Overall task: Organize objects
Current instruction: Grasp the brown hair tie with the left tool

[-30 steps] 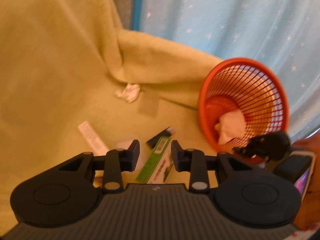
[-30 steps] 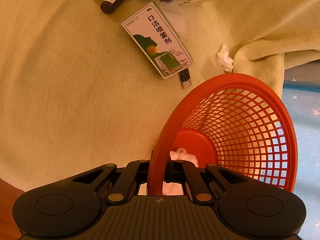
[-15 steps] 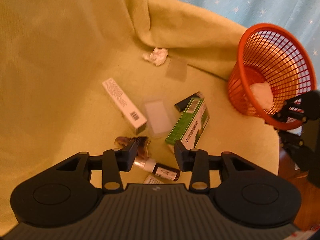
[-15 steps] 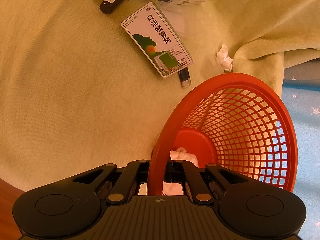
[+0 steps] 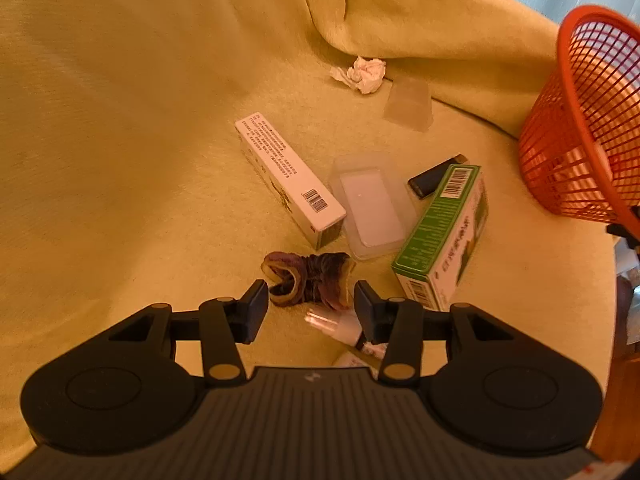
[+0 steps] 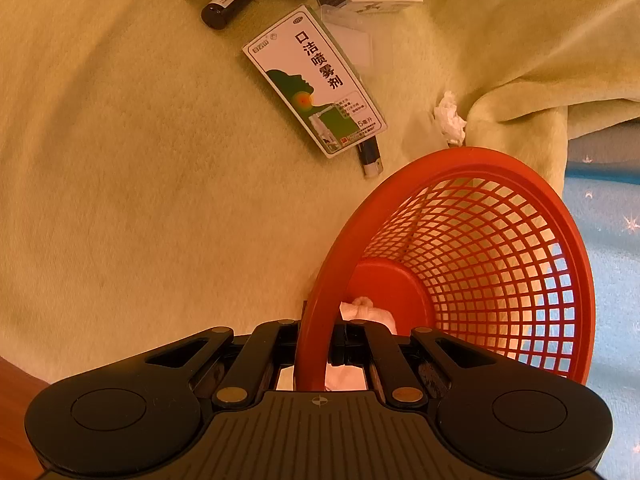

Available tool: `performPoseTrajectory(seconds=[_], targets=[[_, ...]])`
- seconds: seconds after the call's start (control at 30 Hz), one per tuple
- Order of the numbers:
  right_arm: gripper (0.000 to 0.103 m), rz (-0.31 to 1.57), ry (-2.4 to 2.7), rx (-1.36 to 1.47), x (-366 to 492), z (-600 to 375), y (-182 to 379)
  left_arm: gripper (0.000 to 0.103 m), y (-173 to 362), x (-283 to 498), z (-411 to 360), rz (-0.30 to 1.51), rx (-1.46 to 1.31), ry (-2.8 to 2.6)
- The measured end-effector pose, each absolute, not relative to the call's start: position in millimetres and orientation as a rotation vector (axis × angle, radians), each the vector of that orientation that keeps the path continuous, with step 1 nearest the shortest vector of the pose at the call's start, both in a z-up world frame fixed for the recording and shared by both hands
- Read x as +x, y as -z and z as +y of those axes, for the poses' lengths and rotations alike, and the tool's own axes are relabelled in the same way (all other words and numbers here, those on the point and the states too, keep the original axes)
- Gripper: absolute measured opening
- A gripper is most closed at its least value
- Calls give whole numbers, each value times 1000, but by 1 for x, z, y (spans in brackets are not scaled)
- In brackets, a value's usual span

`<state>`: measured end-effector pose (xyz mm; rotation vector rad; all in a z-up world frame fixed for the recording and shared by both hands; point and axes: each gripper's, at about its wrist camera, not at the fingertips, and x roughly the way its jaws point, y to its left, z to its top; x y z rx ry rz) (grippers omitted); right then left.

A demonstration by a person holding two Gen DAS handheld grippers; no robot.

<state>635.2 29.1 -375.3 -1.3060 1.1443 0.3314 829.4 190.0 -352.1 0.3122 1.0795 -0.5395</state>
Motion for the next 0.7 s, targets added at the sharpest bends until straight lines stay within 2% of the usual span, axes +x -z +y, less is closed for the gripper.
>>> performPoseTrajectory(seconds=[0.1, 0.23, 0.27, 0.37, 0.7], targets=[[1, 1145, -330, -1304, 635, 29, 375, 41, 360, 836, 186, 1086, 312, 537], [1, 1145, -330, -1304, 635, 29, 374, 35, 370, 845, 183, 1112, 309, 524], [1, 1146, -330, -1302, 635, 29, 374, 27, 371, 846, 183, 1116, 310, 523], [1, 1146, -331, -1304, 635, 29, 375, 12, 370, 847, 182, 1120, 321, 525], [1, 1147, -335, -1304, 635, 30, 375, 9, 325, 832, 180, 1122, 299, 516]])
